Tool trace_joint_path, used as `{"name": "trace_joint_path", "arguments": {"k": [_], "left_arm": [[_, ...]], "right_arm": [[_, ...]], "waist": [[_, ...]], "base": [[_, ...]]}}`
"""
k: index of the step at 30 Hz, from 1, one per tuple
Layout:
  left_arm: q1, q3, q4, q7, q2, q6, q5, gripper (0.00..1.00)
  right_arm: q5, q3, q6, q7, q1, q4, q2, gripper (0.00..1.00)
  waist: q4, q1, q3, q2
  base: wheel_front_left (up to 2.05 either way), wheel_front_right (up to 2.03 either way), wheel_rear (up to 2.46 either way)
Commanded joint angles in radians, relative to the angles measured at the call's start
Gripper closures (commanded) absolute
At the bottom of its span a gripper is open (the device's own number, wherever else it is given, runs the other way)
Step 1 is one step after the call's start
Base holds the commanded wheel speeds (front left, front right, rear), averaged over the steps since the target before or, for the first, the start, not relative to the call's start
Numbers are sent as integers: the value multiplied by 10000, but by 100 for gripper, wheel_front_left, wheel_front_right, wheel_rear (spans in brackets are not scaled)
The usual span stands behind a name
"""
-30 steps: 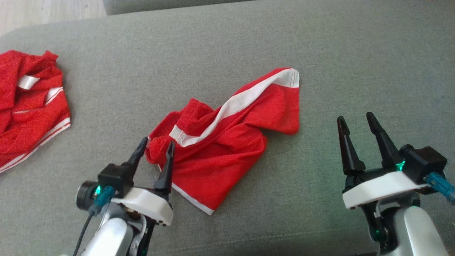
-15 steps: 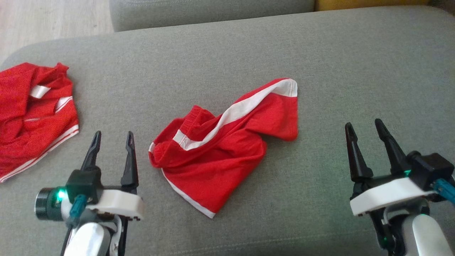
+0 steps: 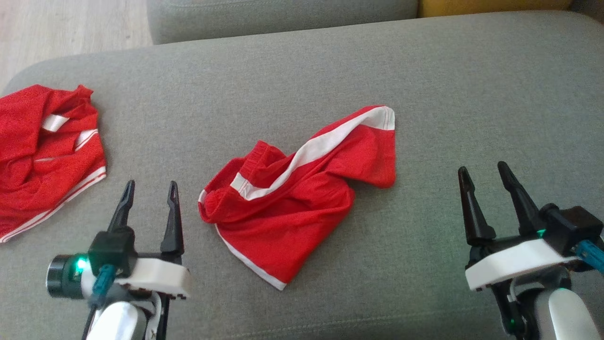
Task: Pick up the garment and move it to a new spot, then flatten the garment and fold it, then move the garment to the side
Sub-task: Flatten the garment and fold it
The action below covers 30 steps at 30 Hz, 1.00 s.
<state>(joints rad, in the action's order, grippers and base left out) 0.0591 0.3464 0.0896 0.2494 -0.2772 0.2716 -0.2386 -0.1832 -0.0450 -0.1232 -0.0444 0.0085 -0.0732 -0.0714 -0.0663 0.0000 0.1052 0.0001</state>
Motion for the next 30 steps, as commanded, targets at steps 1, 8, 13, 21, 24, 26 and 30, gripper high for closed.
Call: {"name": "trace_joint_path", "arguments": {"k": [1, 8, 13, 21, 24, 26, 30], "left_arm": [[341, -325, -386, 122, -251, -41, 96, 0], [1533, 594, -222, -918, -44, -1142, -111, 0], [2370, 1171, 228, -2256, 262, -1917, -552, 0], [2971, 1570, 896, -4262, 298, -2483, -1129, 40], [3046, 1528, 913, -4491, 265, -2502, -1267, 100], [3077, 1506, 878, -4498, 239, -2483, -1287, 100], [3129, 1487, 723, -4366, 236, -2404, -1257, 100]], "right_arm": [[74, -175, -75, -20, -194, -417, -61, 0], [35, -233, -75, -54, -293, -408, -56, 0], [-39, -486, -75, -16, -407, -325, -41, 0], [-139, -749, -75, 74, -585, -105, -56, 0], [-168, -829, -75, 85, -645, -47, -96, 0], [-186, -851, -75, 100, -668, -22, -127, 0], [-228, -826, -75, 109, -720, 54, -163, 0]], "waist": [[9, 0, 21, -1], [111, 0, 275, -1], [81, 0, 444, -1], [2, 0, 658, -1], [-13, 0, 731, -1], [4, 0, 774, -1], [101, 0, 883, -1]], "base": [[0, 0, 0], [0, 0, 0], [0, 0, 0], [0, 0, 0], [0, 0, 0], [0, 0, 0], [0, 0, 0]]}}
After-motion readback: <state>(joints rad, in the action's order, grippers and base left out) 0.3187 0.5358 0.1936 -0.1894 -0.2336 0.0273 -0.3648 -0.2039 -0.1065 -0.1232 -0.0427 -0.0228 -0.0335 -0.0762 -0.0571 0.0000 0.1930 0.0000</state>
